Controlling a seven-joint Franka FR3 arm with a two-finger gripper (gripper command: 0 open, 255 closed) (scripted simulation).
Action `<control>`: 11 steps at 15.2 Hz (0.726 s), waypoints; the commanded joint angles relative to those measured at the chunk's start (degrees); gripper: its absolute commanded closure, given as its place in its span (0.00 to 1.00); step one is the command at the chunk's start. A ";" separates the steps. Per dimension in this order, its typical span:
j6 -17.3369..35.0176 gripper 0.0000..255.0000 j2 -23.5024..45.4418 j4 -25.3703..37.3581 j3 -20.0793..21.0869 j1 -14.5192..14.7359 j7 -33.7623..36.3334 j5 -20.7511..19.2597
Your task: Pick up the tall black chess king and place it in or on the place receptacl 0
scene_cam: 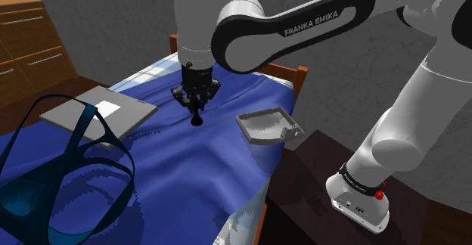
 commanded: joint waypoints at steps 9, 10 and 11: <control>2.29 1.00 -18.84 -16.69 -6.81 -2.68 -15.19 12.14; 2.32 1.00 -20.83 -18.51 -7.99 -2.60 -16.89 13.06; 2.31 1.00 -22.76 -20.26 -9.18 -2.52 -18.55 13.86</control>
